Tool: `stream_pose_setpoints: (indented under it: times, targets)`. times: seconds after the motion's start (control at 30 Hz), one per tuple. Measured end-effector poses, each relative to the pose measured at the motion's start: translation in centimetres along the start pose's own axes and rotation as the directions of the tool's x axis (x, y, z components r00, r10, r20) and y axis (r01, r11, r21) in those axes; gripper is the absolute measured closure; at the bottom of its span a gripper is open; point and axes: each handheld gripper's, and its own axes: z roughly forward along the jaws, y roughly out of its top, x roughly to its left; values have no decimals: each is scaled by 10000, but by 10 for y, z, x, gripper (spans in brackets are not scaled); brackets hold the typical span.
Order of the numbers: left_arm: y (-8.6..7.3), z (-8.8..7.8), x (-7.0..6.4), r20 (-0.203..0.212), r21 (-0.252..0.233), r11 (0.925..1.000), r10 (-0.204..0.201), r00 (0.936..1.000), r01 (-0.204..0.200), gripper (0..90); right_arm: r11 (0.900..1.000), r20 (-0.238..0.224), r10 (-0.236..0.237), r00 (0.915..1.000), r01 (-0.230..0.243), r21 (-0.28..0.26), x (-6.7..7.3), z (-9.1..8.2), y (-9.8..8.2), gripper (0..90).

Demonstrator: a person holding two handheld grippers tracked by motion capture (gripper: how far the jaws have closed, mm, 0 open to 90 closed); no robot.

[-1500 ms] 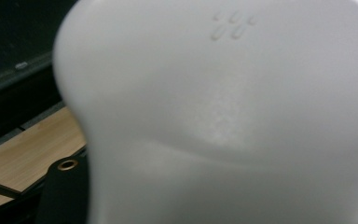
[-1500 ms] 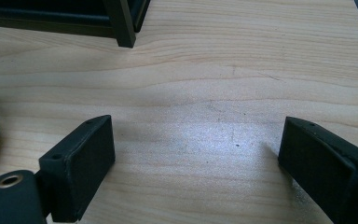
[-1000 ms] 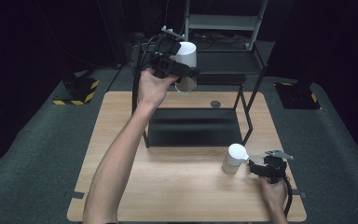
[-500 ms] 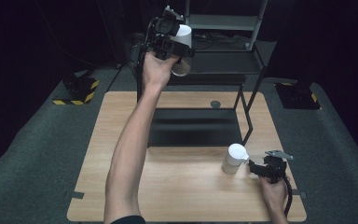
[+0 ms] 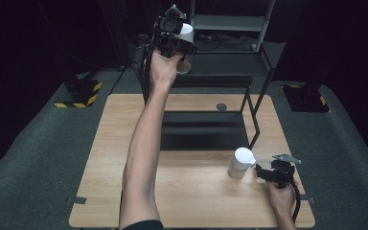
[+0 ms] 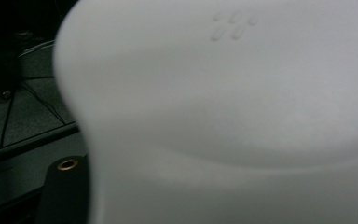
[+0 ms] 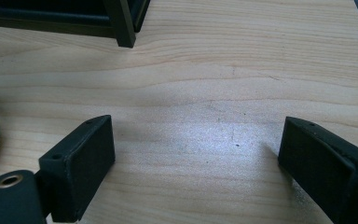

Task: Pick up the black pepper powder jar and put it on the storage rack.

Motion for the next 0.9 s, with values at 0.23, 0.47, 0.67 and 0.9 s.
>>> stream_pose_setpoints:
  times: [0.23, 0.47, 0.67, 0.9]
  targets:
    - [-3, 4, 3, -75, -3, 10000, -90, 9999, 90, 309, 10000, -3, 9, 10000, -9, -3, 0, 0, 0, 101]
    - [-5, 4, 6, 76, -69, 10000, 6, 10000, -5, 307, 10000, -5, 18, 10000, -18, -7, 0, 0, 0, 101]
    - [-10, 3, 6, 100, -142, 9996, 227, 9997, -226, 306, 10000, -3, 32, 10000, -32, -4, 0, 0, 0, 101]
    - [-10, 1, 9, 262, -155, 9996, 238, 9994, -234, 280, 10000, -1, 37, 10000, -37, -5, 0, 0, 0, 101]
